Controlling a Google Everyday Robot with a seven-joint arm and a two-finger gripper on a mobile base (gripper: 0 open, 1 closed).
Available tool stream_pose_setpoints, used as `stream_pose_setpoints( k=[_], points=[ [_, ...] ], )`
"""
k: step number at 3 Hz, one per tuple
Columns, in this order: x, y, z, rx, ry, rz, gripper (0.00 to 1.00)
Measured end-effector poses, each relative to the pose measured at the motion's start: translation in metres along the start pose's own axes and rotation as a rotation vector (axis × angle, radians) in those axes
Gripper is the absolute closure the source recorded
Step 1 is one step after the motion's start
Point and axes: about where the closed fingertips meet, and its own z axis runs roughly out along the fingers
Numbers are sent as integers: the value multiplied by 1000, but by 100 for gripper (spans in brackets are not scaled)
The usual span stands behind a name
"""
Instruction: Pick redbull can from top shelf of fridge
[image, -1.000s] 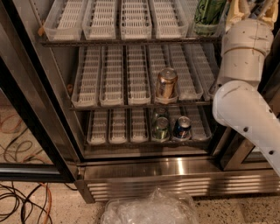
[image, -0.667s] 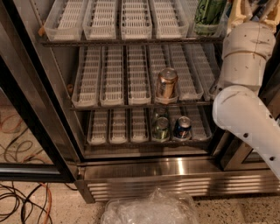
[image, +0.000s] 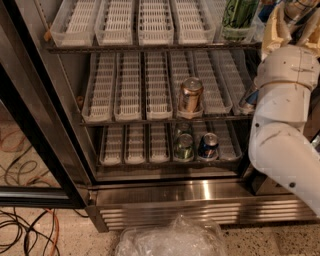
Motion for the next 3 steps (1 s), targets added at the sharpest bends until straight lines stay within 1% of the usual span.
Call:
stream_pose_setpoints(
  k=[1, 2, 3],
  points=[
    [3, 4, -29, -89, 67, 20, 100],
    [-8, -9, -54, -179, 118, 33, 100],
    [-27, -28, -68, -251, 127, 53, 100]
  ],
)
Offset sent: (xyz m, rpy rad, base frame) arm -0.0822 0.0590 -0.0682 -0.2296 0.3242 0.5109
